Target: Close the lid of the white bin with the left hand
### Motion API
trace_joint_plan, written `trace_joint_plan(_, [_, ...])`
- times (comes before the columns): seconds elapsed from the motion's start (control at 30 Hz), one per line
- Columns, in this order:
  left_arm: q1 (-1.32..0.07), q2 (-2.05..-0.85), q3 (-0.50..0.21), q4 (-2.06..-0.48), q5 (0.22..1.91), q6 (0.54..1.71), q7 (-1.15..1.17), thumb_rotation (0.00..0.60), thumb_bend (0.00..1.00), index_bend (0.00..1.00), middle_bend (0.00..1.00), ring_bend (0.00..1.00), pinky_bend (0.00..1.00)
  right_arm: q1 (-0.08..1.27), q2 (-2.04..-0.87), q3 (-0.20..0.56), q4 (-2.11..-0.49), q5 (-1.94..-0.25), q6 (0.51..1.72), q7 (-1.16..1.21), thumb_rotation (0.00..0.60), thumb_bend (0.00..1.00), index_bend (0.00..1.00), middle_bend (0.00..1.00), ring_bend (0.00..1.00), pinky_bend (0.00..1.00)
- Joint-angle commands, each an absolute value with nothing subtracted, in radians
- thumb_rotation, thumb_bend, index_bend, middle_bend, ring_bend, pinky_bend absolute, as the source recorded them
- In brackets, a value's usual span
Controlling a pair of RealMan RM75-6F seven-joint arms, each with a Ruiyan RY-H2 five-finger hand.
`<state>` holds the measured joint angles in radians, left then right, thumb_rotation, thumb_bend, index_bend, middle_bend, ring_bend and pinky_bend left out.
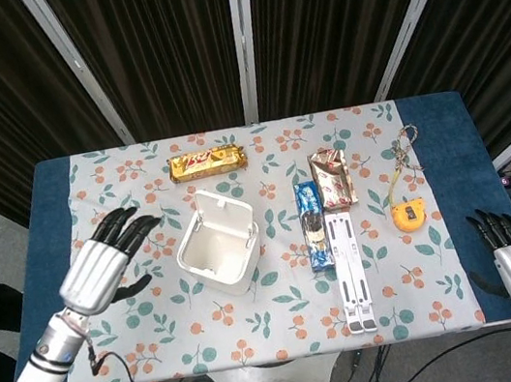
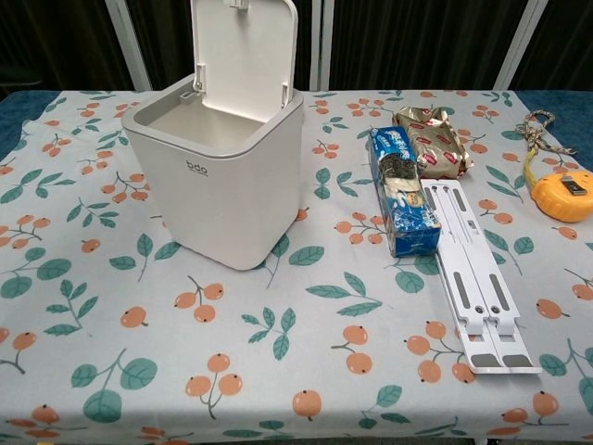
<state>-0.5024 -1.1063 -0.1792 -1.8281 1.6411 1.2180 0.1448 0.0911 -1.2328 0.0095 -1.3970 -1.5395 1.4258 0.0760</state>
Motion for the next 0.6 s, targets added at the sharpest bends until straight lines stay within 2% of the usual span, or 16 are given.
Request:
trace_joint_plan(0.03, [-0.615,-1.111,-0.260,-1.874,1.566,1.100,0.175,0.600,0.18,0.12,0.16,0.07,0.12,0.090,-1.233,0.011,-1.392,-1.538,1.427,0.082,0.600,0.18,0.00,0.00,0.00,0.00])
trace_joint_plan(0.27, [-0.785,-1.146,-0.344,-1.854,1.468,0.940,0.215,0.600,0.18,0.12,0.16,0.07,0.12,0.088,-1.230,0.010,-1.388,-1.541,1.434,0.092,0.600,0.18,0.00,0.00,0.00,0.00])
trace_joint_plan(0.6, [-0.887,-1.167,-0.315,-1.828,1.348,0.806,0.255,0.600,0.19,0.12,0.16,0.07,0.12,0.089,-1.239,0.008,-1.354,-1.536,1.421,0.142,0.600,0.12,0.00,0.00,0.00,0.00])
